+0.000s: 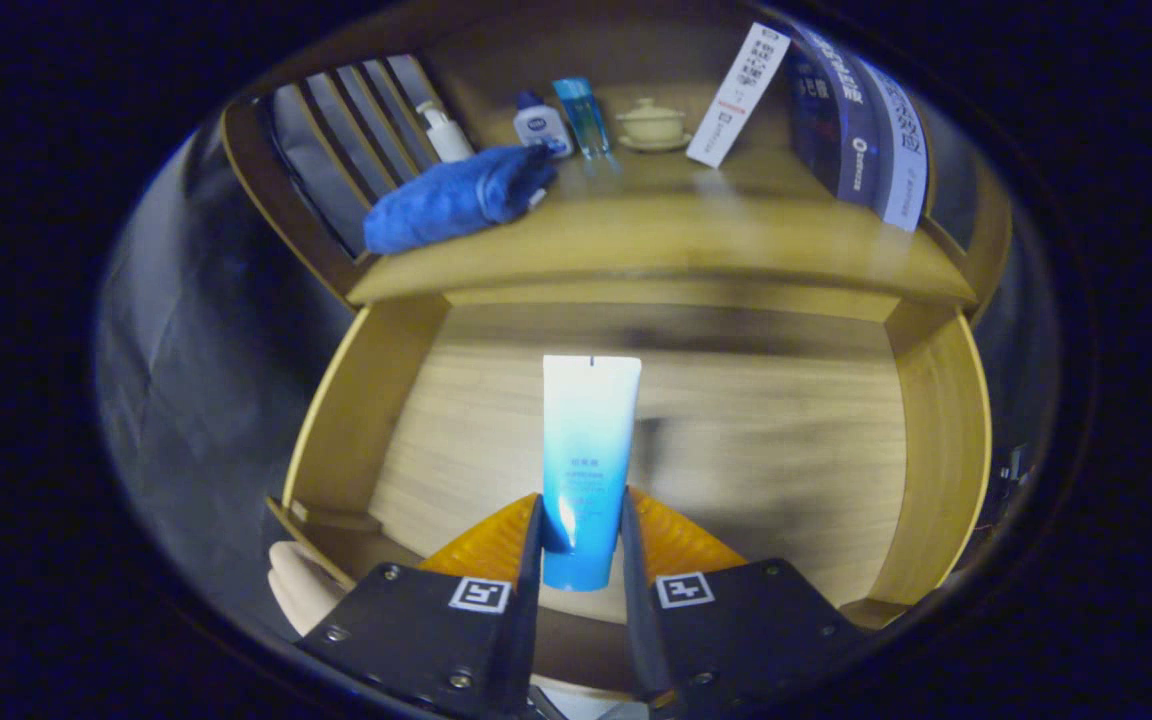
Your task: Pull open the drawer, take out the items inside it, and place them on the countertop above the cabinet.
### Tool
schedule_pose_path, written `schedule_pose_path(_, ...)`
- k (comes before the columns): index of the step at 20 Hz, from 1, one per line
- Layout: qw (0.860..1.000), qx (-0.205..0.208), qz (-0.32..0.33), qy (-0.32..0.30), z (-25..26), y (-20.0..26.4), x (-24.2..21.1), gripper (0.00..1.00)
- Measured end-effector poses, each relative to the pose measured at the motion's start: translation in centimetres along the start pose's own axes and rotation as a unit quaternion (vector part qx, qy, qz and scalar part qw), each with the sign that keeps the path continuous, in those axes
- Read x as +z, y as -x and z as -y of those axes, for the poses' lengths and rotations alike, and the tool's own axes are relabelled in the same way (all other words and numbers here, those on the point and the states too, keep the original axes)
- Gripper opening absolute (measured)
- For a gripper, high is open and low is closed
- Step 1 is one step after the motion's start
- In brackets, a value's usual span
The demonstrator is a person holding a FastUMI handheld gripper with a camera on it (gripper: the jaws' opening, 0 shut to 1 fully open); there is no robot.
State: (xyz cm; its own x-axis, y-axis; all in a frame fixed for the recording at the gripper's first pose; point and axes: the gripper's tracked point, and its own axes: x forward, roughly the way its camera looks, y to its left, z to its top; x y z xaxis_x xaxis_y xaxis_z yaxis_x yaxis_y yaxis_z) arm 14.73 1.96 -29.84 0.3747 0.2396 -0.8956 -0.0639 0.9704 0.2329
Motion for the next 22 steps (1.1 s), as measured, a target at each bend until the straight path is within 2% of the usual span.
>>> schedule_pose_path(5, 0.998, 0.005, 0.061, 0.009, -1.1, 3.6, 4.2, 0.39)
schedule_pose_path(10, 0.994, 0.0, 0.112, -0.002, -1.0, 5.0, 8.5, 0.38)
schedule_pose_path(15, 0.989, -0.037, 0.145, -0.008, 0.9, 3.8, 11.7, 0.38)
schedule_pose_path(22, 0.989, -0.084, 0.123, -0.012, 4.0, 0.6, 12.1, 0.39)
